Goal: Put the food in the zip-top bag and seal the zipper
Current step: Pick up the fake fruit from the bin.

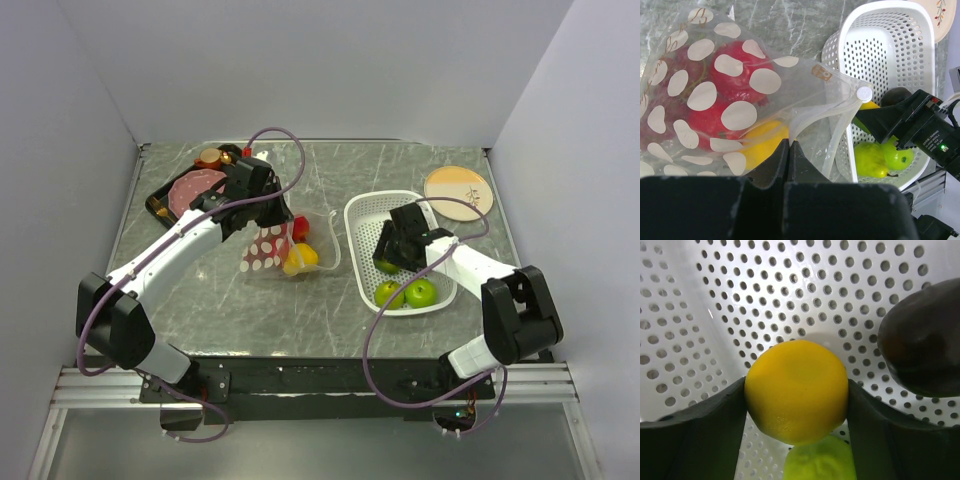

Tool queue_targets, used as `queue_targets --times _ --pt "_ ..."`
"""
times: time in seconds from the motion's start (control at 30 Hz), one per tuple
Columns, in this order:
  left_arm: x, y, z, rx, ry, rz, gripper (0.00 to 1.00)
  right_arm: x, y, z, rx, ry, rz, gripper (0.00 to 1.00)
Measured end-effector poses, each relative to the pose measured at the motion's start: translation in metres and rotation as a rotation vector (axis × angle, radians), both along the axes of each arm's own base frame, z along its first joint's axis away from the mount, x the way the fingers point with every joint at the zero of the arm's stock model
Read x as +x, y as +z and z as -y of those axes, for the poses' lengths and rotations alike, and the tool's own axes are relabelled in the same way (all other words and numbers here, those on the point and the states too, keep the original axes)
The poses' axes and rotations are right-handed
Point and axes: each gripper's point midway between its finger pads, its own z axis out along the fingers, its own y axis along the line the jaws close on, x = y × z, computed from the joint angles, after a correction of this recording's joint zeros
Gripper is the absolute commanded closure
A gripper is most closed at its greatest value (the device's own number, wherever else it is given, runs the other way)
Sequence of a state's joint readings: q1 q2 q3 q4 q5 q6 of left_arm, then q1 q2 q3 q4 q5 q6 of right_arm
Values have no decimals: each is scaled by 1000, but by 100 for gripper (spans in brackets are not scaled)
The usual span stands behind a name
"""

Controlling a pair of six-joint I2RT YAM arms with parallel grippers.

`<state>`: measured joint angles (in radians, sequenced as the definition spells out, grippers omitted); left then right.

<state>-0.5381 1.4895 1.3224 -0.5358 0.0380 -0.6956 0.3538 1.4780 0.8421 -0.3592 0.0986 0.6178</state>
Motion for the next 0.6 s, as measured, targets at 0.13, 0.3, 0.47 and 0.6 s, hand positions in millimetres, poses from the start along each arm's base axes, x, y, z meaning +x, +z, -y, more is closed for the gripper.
queue_targets --times 0.13,0.3,0.47,0.6 --pt "0 0 0 0 0 0 99 2 1 -2 3 8 1 73" --pt "0 0 0 1 0 -1 99 1 8 0 1 10 16 73" --pt "0 0 0 0 -1 -1 99 10 49 -6 40 41 135 73" --pt "-1 0 0 -1 -3 -2 99 25 100 -25 132 86 271 72"
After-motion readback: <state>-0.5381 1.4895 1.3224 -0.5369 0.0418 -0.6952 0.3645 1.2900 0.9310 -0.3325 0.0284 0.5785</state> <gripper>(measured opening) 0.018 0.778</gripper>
